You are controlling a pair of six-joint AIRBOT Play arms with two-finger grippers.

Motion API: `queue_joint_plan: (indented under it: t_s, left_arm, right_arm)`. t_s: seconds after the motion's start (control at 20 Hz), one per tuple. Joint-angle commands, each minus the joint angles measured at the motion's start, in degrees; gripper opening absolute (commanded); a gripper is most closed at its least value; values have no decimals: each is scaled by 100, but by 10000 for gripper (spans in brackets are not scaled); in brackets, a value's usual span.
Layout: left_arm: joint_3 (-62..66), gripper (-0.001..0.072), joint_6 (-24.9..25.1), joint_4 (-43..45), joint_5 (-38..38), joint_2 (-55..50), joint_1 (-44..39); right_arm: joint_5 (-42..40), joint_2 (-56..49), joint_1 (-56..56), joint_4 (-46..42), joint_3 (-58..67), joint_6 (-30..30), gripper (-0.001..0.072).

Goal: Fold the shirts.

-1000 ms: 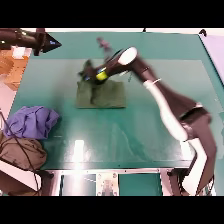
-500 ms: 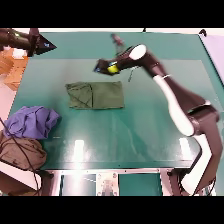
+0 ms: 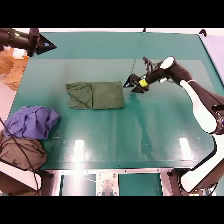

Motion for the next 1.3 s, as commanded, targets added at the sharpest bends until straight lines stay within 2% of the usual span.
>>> queue_joint_plan:
  t_s: [0.0,0.15,0.25,0.3,0.35,0.4,0.45,0.6,0.8,0.9,1.25]
  left_arm:
    - [0,28,-11,-4,90,2,2]
    - [0,27,-22,-4,90,2,2]
    - [0,27,-22,-2,90,2,2]
    - [0,28,-20,-2,90,2,2]
    - [0,27,-22,-2,87,2,2]
    - [0,28,-20,-2,81,2,2]
    - [0,27,-20,-2,70,2,2]
    - [0,28,-22,-2,-46,2,2]
    - [0,27,-107,0,-37,2,2]
    - [0,27,-107,0,48,2,2]
    - [0,27,-109,2,304,2,-52]
  right_arm:
    - [-380,-251,175,837,-540,-433,645]
    - [-570,-516,509,1241,-529,-581,643]
    - [-719,-542,688,1394,-415,-647,617]
    - [-754,-546,730,1403,-304,-647,435]
    - [-758,-546,752,1403,-162,-645,201]
    - [-750,-544,750,1399,-20,-645,66]
    - [-695,-538,743,1394,175,-643,18]
    - [-551,-203,393,922,802,-470,15]
    - [-186,951,-903,-981,1161,247,13]
    - [219,1360,-1834,-1615,1147,393,12]
    - [470,2317,-5298,-2258,181,297,12]
